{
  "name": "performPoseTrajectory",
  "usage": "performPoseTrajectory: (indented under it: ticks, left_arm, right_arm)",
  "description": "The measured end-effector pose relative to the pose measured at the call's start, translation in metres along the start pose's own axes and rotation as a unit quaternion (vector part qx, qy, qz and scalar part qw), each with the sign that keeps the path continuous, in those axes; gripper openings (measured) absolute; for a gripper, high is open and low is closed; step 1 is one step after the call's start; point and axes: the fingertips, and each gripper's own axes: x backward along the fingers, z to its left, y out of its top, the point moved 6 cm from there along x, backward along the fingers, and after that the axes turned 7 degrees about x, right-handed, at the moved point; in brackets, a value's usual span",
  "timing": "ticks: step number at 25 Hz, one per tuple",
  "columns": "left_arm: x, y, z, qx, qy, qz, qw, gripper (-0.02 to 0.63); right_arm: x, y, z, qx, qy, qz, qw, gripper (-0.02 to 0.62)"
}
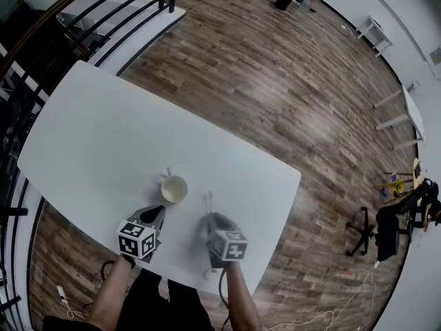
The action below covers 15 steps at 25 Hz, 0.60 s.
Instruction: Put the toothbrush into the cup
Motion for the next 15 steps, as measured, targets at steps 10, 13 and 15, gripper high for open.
performPoseTrajectory:
  ticks: [10,13,15]
  left_arm:
    - [0.026,0.027,-0.013,-0.011,0.0,-0.036,0.9993,0.008]
    - [0.04,0.042,-0.02,-0.016,0.002,-0.056,0.9983,0.008]
    - [0.05,0.052,-0.024,-0.02,0.004,-0.071,0.9973,0.008]
  right_arm:
    - [0.032,0.047,0.02,0.012,0.02,-0.061,0.998,0.054]
    - [0.049,0.07,0.029,0.036,0.021,-0.085,0.995,0.055]
    - [0.058,0.083,0.036,0.045,0.024,-0.1,0.994,0.054]
